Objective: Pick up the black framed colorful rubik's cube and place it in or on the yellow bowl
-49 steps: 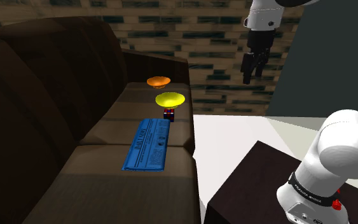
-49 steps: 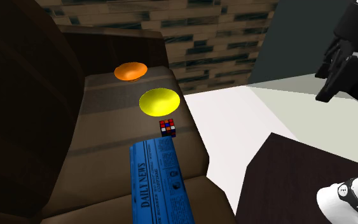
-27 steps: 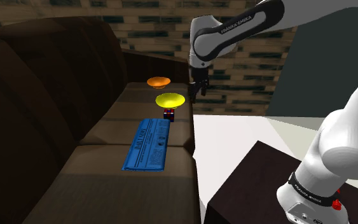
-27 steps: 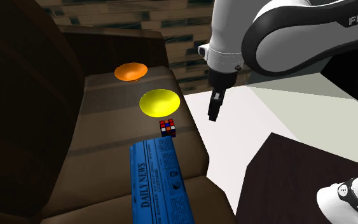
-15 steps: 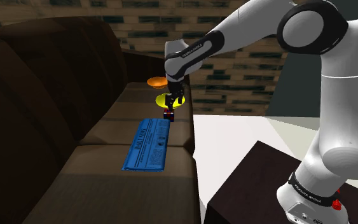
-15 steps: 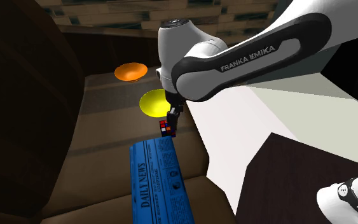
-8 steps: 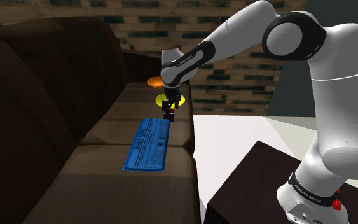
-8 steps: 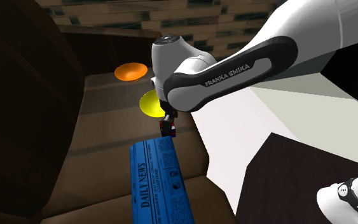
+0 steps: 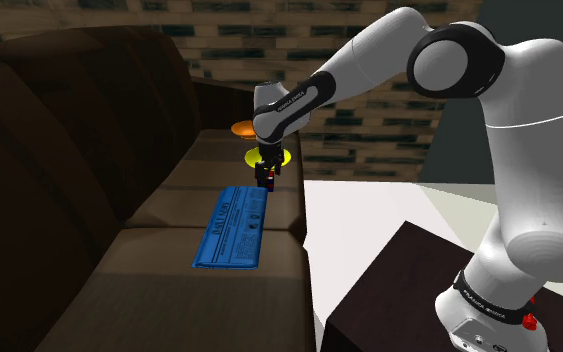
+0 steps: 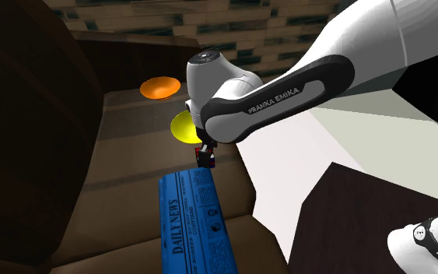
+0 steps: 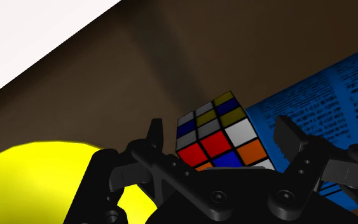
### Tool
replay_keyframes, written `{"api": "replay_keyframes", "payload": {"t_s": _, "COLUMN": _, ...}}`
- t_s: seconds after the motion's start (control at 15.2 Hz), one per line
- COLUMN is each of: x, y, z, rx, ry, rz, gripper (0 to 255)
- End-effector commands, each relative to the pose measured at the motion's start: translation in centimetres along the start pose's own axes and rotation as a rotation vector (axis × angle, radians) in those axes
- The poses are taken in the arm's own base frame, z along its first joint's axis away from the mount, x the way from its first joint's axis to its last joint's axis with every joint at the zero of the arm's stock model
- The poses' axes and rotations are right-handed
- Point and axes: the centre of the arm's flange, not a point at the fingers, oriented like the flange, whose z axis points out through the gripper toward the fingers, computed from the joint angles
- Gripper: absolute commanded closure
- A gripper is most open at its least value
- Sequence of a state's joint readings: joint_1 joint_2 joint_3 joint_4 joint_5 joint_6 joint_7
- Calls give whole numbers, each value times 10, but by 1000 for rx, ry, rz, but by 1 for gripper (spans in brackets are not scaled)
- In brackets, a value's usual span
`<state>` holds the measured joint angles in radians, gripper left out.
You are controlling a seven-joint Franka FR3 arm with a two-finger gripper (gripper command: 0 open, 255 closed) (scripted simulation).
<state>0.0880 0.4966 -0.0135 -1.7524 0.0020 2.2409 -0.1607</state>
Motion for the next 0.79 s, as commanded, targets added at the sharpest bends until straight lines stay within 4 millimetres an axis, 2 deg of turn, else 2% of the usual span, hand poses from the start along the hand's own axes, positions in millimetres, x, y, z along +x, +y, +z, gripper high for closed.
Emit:
{"api": "replay_keyframes", "payload": {"t_s": 0.0, "x": 0, "y": 0, "z": 0, "rx": 0, "ry": 0, "rz": 0, "gripper": 0}}
{"api": "replay_keyframes", "payload": {"t_s": 0.07, "x": 0, "y": 0, "z": 0, "rx": 0, "ry": 0, "rz": 0, "gripper": 0}}
{"api": "replay_keyframes", "payload": {"t_s": 0.13, "x": 0, "y": 0, "z": 0, "rx": 0, "ry": 0, "rz": 0, "gripper": 255}}
{"api": "replay_keyframes", "payload": {"t_s": 0.73, "x": 0, "y": 0, "z": 0, "rx": 0, "ry": 0, "rz": 0, "gripper": 255}}
